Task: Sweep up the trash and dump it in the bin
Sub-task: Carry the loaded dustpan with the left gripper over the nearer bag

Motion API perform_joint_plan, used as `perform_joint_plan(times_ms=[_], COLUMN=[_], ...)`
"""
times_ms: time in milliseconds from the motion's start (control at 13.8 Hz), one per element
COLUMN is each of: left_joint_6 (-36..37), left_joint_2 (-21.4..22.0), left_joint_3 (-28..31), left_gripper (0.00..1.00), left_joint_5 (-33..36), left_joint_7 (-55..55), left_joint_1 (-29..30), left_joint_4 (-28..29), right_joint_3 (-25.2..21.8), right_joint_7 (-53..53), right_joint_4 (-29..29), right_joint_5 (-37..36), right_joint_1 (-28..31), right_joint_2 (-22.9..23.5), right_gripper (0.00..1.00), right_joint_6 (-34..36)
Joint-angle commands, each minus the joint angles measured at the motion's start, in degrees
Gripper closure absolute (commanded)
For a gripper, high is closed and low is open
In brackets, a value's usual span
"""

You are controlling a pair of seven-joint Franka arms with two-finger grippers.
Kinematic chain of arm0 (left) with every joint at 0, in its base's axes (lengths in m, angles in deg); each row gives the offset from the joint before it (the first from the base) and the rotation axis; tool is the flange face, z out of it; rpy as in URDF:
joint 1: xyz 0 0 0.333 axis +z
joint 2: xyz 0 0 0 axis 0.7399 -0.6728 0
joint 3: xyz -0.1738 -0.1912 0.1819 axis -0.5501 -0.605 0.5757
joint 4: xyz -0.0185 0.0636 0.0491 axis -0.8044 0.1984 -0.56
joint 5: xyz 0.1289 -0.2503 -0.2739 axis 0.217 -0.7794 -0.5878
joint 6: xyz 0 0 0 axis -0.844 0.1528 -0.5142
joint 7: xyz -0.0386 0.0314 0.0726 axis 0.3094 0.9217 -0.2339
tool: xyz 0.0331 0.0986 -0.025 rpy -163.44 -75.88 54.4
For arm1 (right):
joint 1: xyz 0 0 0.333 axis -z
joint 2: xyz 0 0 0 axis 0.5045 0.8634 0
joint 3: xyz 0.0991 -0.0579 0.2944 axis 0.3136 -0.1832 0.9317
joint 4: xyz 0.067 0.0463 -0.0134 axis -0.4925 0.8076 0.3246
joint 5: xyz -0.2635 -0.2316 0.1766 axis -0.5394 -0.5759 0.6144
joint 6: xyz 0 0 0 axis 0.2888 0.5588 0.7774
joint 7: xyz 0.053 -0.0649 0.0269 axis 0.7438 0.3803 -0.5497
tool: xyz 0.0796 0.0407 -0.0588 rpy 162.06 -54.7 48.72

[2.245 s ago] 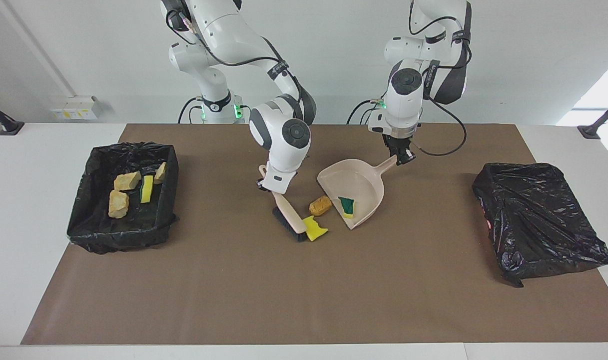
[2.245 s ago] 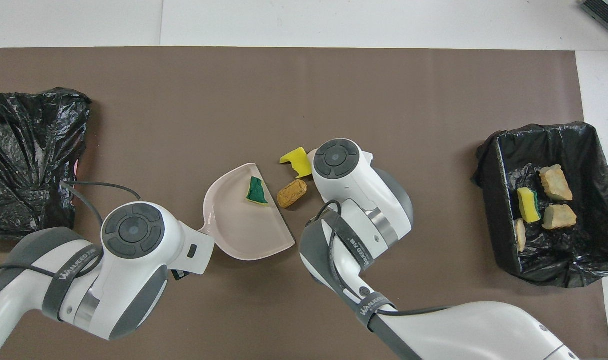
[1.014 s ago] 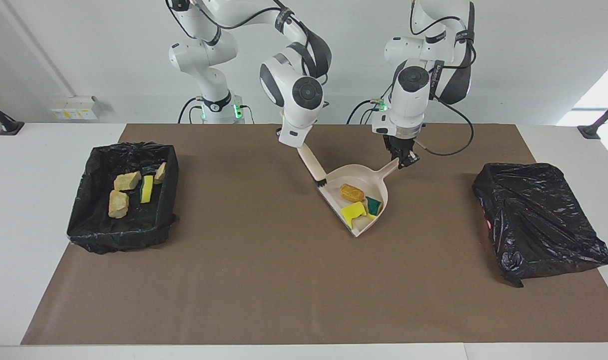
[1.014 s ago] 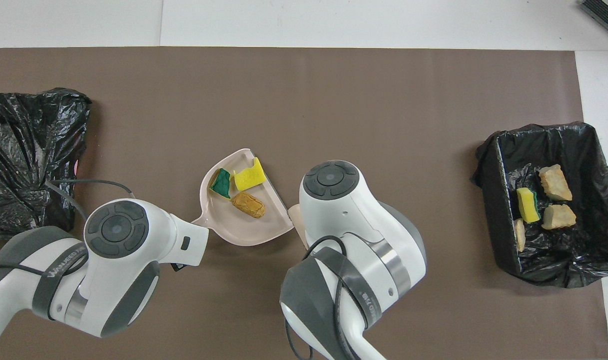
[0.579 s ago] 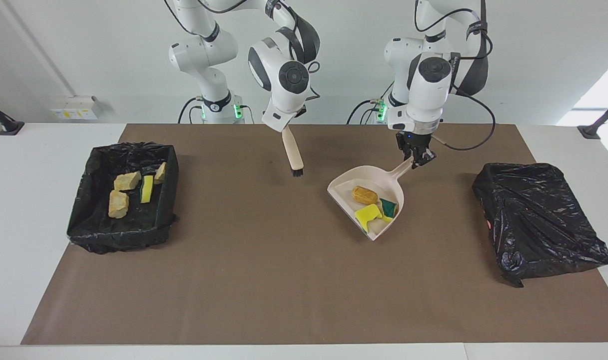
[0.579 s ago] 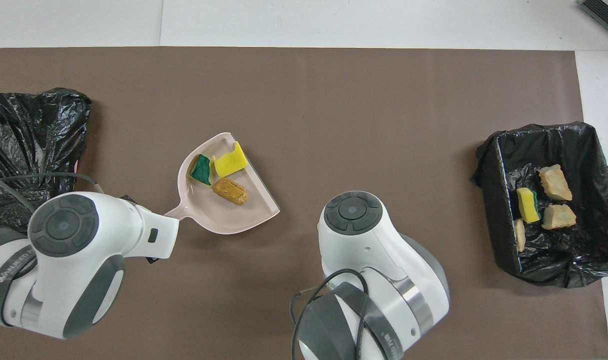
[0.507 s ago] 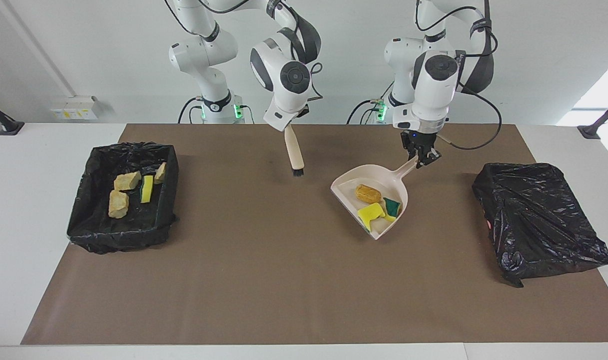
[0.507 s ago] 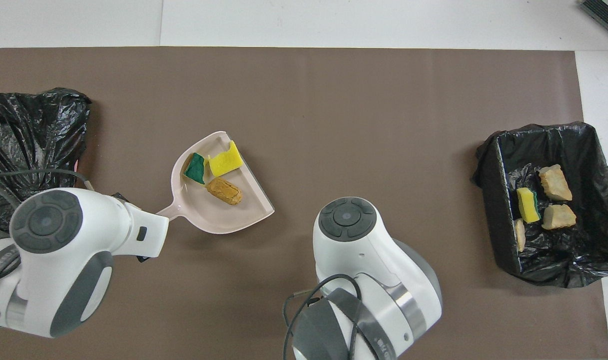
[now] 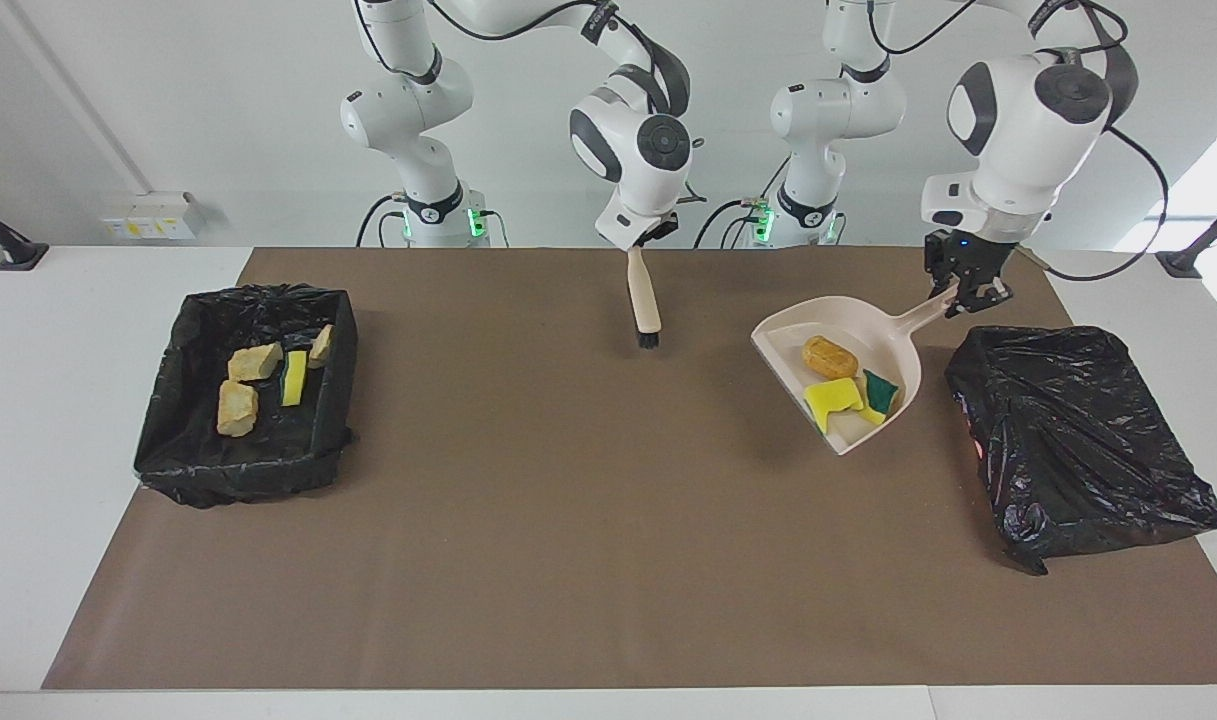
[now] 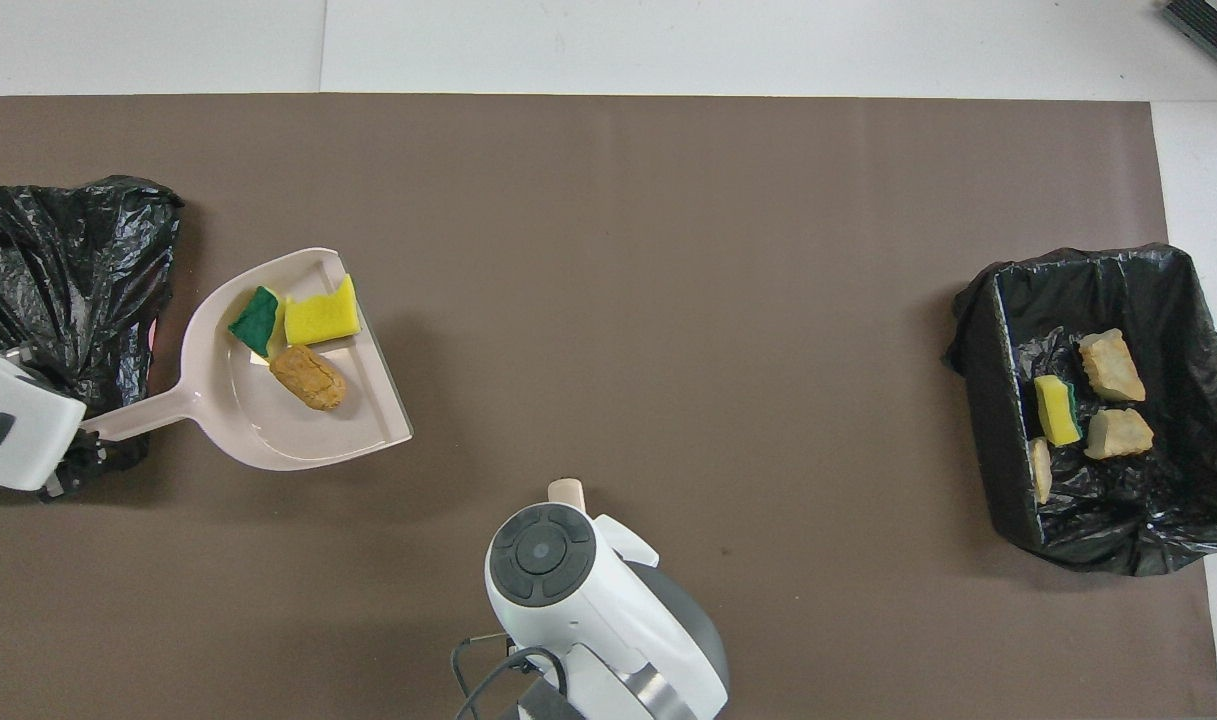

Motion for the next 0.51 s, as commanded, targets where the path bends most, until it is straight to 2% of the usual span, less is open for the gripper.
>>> perform_joint_plan(times_ms=[0, 217, 362, 435], left_joint_6=[3.40, 5.94, 4.81, 4.46], left_joint_2=[-5.55, -11.09, -11.72, -12.24], left_joint_3=[-0.64, -0.64, -0.64, -0.64], left_gripper=[1.00, 1.00, 1.00, 1.00], left_joint_5=[-0.97, -0.09, 1.48, 1.75], left_joint_7=[9.27, 16.14, 19.93, 21.07], left_joint_1=[6.34, 11.80, 14.61, 15.76], left_joint_4=[-8.75, -18.16, -19.15, -19.67], right_joint_3=[-0.02, -0.02, -0.02, -0.02], right_joint_7=[2.72, 3.43, 4.57, 4.75], right_joint_4=[-0.10, 0.96, 1.49, 0.88], right_joint_5=[1.32, 1.50, 1.58, 1.58], right_joint_1=[-0.39, -0.66, -2.06, -1.98], right_joint_2=[1.16, 1.33, 2.12, 2.30], right_gripper=[1.00, 1.00, 1.00, 0.77], right_joint_6=[-1.85, -4.47, -6.60, -5.64])
